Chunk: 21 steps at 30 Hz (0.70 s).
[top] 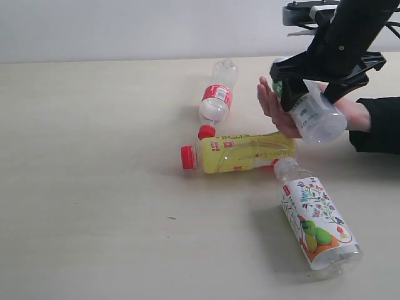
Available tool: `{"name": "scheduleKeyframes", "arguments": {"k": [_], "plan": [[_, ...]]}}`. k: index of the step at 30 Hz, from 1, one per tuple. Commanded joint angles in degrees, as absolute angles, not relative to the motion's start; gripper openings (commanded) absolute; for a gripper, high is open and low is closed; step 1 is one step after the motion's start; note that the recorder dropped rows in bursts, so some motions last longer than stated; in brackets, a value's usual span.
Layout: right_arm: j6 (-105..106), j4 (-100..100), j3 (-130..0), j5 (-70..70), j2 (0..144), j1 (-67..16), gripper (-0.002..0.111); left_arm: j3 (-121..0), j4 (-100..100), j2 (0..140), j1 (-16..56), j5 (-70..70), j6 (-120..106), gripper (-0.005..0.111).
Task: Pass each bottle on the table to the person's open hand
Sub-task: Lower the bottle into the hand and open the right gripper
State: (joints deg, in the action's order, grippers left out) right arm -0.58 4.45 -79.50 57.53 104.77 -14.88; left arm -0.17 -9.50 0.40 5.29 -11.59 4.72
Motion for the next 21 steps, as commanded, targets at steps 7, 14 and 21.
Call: {"name": "scheduleKeyframes", "arguments": {"k": [7,14,21], "plan": [[0.00,3.92,-79.93,57.01,102.64,-14.59,0.073,0.00,-9.67,0.00,5.09,-11.09,4.56,0.000],[0.00,3.92,-79.93,57.23,97.65,-14.59,0.073,0.00,-9.67,0.00,5.09,-11.09,4.56,0.000],[1.87,3.92,-79.93,61.44,90.99,-14.59,0.068,0.00,-9.67,0.00,5.09,-11.09,4.56,0.000]]}}
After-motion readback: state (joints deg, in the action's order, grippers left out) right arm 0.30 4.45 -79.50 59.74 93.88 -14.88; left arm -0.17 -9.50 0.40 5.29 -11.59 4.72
